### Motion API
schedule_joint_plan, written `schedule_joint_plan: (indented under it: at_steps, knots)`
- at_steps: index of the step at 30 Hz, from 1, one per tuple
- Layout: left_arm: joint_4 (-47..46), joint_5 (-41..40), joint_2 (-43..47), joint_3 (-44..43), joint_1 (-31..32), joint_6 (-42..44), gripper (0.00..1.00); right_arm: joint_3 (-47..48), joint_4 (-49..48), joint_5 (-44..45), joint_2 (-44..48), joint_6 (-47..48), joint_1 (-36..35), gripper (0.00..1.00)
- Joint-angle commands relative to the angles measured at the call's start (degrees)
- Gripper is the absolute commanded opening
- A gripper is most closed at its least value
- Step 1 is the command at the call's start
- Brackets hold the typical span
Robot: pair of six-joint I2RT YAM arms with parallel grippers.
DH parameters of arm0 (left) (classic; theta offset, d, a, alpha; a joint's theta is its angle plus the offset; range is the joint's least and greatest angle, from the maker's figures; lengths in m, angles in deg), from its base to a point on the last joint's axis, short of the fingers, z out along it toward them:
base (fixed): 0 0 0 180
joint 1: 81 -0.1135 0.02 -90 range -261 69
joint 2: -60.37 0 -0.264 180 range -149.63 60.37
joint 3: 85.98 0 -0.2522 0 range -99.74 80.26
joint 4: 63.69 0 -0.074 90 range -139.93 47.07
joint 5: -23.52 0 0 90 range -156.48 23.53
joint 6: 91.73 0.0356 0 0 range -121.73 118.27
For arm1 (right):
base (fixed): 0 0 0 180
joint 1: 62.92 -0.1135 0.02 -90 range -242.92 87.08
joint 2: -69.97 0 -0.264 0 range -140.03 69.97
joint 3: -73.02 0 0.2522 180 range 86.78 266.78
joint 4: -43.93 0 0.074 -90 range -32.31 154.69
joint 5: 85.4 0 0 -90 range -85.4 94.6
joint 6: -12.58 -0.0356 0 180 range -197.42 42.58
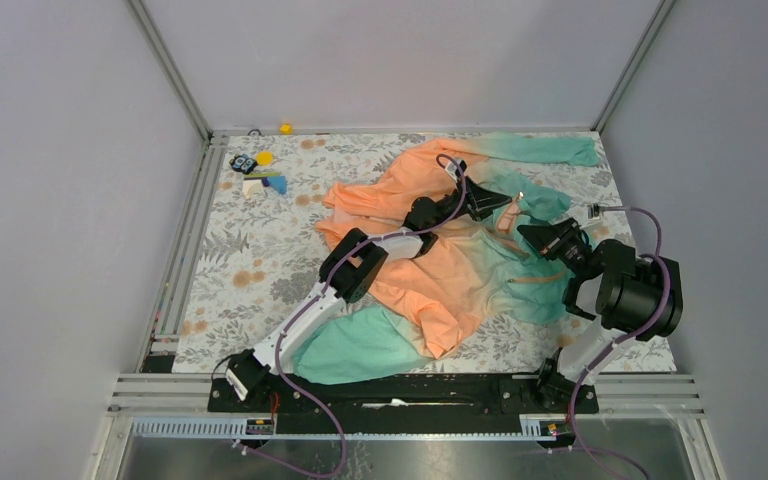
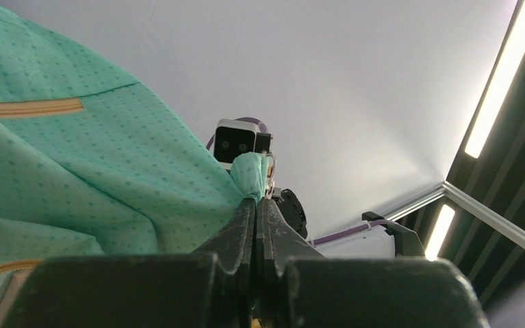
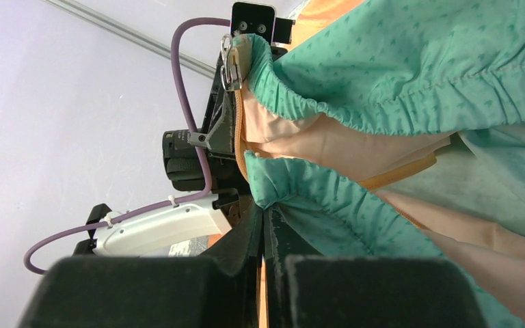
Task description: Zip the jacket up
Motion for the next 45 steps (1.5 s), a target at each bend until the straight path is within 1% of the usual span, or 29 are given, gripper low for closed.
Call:
schedule_joint_plan:
  at_steps: [1,10,12,16,45]
  knots:
    - [-5.12,0.14,-2.43,-0.52,-0.22,-1.56,0.00,1.67,-10.74,-1.08,1.52,-0.85,0.12,0.00]
    - [-6.16,0.14,-2.78,0.03,-0.20,-3.60,0.00,4.10,-9.70,-0.87,4.01,-1.25,0.24,0.00]
    - [-6.26,0.20,-2.76,-0.04,-0.25,-3.75,0.00,4.91,-8.51,-0.90,3.53,-0.52,0.24,0.00]
    - [-6.31,0.42,-2.64,0.00,-0.12,-3.50,0.00,5.63,-11.12,-1.37,1.37,-2.12,0.18,0.00]
    - [-5.37,1.17,-2.81,-0.39,0.93,-2.92,0.00,7.31,-11.28,-2.32,-0.69,-2.00,-1.34,0.00]
